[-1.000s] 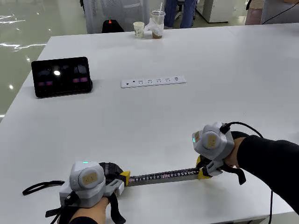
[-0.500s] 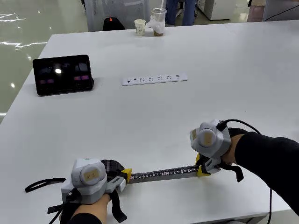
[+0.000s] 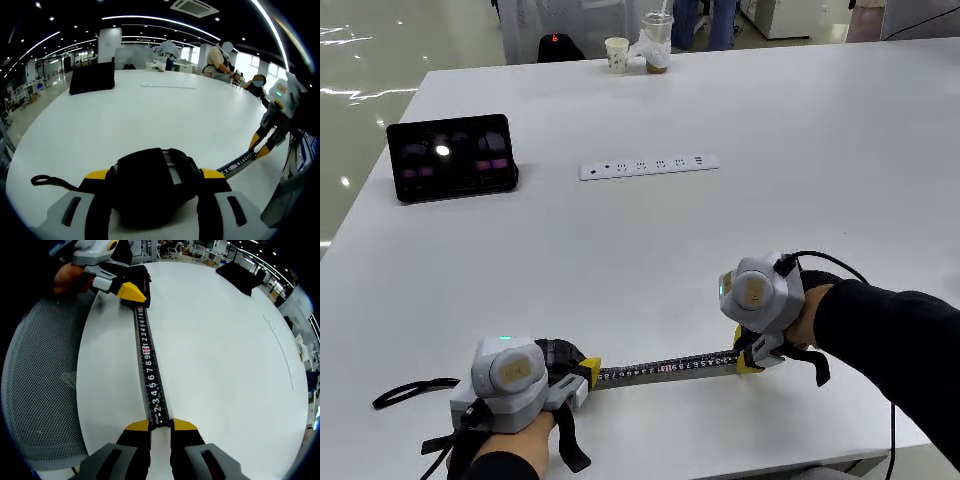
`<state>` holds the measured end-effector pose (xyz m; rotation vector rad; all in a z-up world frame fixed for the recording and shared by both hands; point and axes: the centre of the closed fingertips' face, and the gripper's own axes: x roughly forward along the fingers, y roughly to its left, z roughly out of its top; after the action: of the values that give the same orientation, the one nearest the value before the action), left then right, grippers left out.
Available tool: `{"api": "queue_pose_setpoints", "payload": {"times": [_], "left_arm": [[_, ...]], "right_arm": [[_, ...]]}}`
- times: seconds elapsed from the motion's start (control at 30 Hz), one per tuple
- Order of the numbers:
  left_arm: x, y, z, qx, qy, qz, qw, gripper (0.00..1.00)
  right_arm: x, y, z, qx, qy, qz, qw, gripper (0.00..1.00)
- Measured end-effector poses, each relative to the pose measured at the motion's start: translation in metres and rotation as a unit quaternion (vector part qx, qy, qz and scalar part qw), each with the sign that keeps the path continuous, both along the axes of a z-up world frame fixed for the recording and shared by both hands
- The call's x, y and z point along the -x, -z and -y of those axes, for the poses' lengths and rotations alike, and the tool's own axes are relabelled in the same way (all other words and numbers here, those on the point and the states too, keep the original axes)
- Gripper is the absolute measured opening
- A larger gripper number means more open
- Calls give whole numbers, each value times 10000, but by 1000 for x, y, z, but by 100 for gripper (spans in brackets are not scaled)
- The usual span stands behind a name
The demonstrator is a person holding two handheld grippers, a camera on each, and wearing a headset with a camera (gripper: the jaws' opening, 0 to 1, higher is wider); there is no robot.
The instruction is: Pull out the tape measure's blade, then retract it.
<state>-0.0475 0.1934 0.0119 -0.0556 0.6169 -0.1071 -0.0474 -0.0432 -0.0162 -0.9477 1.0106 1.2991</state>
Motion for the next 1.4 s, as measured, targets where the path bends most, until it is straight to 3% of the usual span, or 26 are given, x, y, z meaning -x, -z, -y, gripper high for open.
{"api": "queue_pose_setpoints", "payload": {"times": [1.4], "left_arm": [[1,0,0,23,22,-12,10000,65]], "right_arm": [[1,0,-14,72,8,10,10000,11]]}}
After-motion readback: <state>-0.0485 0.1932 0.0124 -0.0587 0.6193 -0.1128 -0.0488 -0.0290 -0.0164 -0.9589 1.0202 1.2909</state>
